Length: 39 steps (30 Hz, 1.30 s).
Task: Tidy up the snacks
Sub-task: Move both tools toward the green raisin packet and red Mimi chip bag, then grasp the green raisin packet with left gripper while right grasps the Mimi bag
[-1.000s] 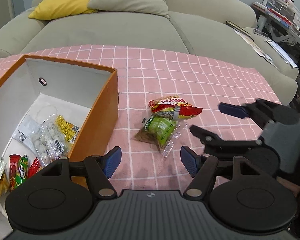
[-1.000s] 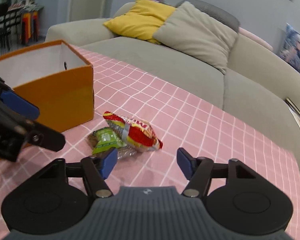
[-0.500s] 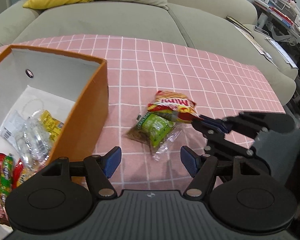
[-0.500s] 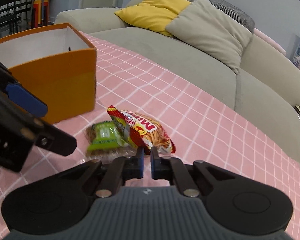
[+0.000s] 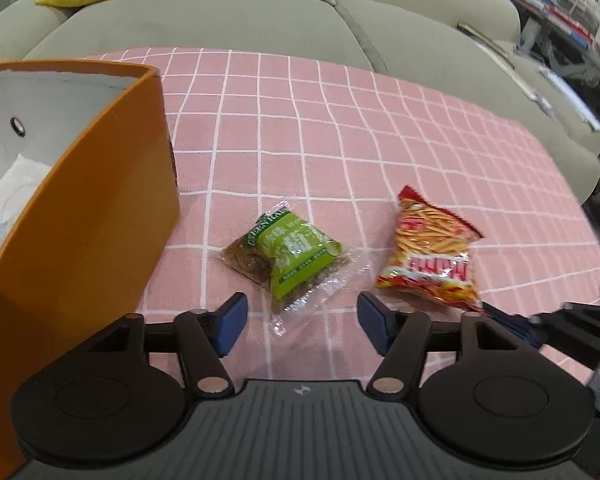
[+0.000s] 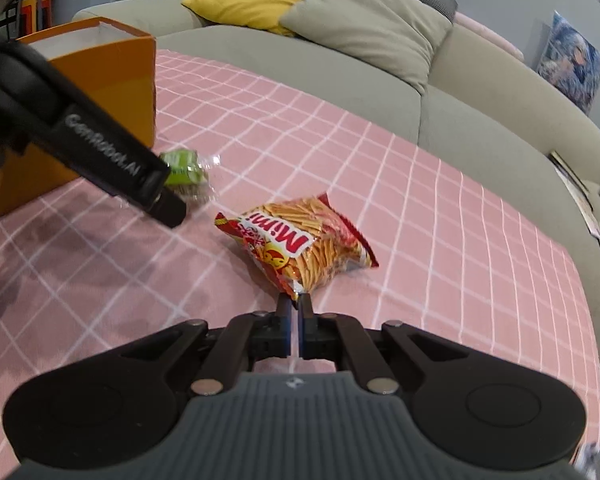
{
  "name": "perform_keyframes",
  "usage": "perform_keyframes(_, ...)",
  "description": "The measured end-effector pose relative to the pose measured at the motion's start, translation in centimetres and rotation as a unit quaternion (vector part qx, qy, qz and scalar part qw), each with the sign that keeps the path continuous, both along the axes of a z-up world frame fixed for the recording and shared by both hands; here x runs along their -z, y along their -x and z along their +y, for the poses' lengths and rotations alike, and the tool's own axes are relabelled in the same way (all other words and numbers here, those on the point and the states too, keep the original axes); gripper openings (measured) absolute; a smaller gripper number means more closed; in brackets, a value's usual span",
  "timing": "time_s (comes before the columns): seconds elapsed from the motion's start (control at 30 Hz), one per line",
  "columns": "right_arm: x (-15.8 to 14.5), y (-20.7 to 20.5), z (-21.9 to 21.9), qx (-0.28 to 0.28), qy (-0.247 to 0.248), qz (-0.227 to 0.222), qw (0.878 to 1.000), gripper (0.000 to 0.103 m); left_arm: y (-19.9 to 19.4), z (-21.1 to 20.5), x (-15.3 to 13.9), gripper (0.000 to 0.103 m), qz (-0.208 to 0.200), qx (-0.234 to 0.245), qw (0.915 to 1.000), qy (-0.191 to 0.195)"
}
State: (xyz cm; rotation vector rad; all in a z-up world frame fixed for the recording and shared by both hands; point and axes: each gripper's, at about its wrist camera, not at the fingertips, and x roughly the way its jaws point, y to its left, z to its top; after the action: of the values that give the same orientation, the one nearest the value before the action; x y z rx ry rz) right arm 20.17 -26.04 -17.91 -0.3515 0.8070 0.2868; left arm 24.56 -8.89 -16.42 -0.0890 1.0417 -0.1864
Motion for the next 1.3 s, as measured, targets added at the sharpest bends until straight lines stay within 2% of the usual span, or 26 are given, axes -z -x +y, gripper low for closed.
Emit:
perform_keyframes(0.1,0.3,0.1,-0.1,0.005,-0.003,0.009,1.000,0.000,-0.4,0.0,0.4,0.050,0.003,0.011,0.9999,-0.007)
perform_keyframes(0.13,0.4,0.2,-0.1,0.006,-0.004,0.012,1.000,0.000,-0.5,0.0,0.5,0.042,0.001,0.013,0.9999,-0.006)
perform_keyframes(0.2,0.5,0.3,0.1,0.005,-0.003,0.015,1.000,0.000,-0.5,-0.1,0.5,0.037,-0.002,0.020,0.9998,-0.008)
perform_keyframes(0.23,0.6,0.4,0.1,0.005,-0.003,0.015,1.000,0.000,-0.4,-0.2,0.5,0.030,-0.004,0.024,0.9996,-0.013)
perform_keyframes(0.37,0.5,1.0,0.5,0.006,-0.003,0.015,1.000,0.000,0.5,-0.2,0.3,0.028,-0.007,0.032,0.9991,-0.025)
perform_keyframes(0.4,0.4,1.2,0.7,0.005,-0.003,0.014,1.000,0.000,0.8,-0.1,0.3,0.023,-0.008,0.033,0.9991,-0.025)
perform_keyframes(0.6,-0.2,3.1,1.7,0.010,-0.017,0.022,1.000,0.000,4.8,0.7,-0.5,0.022,0.002,0.025,0.9994,-0.024)
perform_keyframes(0.9,-0.8,8.5,3.2,0.039,-0.060,0.067,0.995,0.000,11.4,2.5,-1.5,0.022,0.021,0.024,0.9994,-0.016)
perform_keyframes(1.07,-1.4,11.5,3.8,0.036,-0.063,0.092,0.993,0.000,14.6,2.7,-1.4,0.022,0.030,0.033,0.9989,-0.011)
perform_keyframes(1.23,-1.6,13.8,3.9,0.035,-0.067,0.116,0.990,0.000,16.6,3.0,-1.2,0.022,0.040,0.042,0.9983,-0.004)
perform_keyframes(1.3,-1.6,14.1,4.1,0.034,-0.066,0.119,0.990,0.000,16.9,3.2,-1.3,0.026,0.042,0.039,0.9984,0.002)
